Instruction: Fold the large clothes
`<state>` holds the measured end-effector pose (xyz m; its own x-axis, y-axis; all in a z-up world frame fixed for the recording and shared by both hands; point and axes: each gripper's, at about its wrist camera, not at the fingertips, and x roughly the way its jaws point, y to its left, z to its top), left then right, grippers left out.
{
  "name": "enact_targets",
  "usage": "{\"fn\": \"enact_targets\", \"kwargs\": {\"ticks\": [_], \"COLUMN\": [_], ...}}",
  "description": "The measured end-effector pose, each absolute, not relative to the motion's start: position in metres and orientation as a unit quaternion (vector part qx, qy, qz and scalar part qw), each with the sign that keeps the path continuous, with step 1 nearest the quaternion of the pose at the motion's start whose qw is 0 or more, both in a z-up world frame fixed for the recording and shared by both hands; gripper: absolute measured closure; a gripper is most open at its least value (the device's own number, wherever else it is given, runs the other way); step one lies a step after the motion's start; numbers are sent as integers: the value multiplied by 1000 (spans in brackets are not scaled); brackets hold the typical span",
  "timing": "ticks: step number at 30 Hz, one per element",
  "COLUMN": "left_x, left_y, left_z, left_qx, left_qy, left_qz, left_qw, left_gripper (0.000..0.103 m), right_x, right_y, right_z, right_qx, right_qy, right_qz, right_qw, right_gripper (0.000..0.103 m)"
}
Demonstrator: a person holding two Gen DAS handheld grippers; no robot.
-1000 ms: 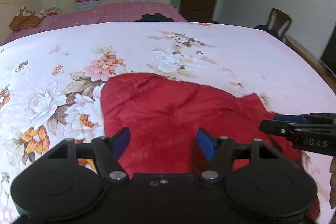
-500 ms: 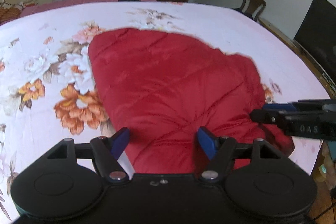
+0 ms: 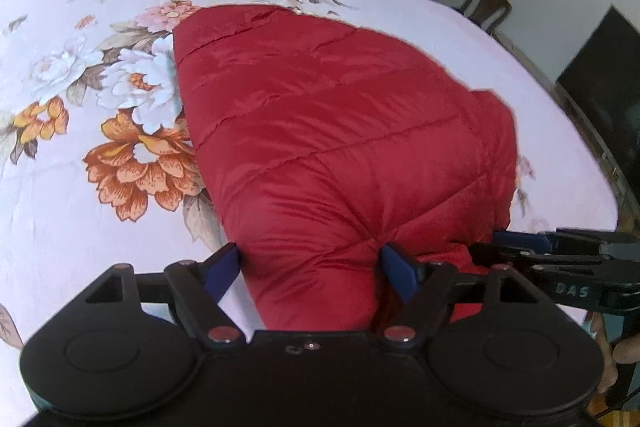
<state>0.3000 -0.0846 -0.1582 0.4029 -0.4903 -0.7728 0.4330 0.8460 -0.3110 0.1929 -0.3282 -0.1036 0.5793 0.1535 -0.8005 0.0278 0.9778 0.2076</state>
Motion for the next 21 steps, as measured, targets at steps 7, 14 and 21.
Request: {"fn": "enact_targets", "kwargs": {"ticks": [7, 14, 21], "left_x": [317, 341, 341], "left_y": [-73, -77, -81], "left_z": [-144, -159, -170], "left_qx": [-83, -128, -146], "left_qy": [467, 494, 504], "left_qz": [-250, -244, -247], "left_qw": [844, 825, 815], "left_gripper": [15, 11, 13], "right_x": [207, 251, 283], "right_y": [-351, -402, -422], "right_z": [-74, -106, -139], "right_qx": [118, 234, 294], "right_qy": [418, 435, 449], "right_qz": [48, 56, 95], "right_qw": [900, 868, 838], "right_gripper": [9, 9, 0]}}
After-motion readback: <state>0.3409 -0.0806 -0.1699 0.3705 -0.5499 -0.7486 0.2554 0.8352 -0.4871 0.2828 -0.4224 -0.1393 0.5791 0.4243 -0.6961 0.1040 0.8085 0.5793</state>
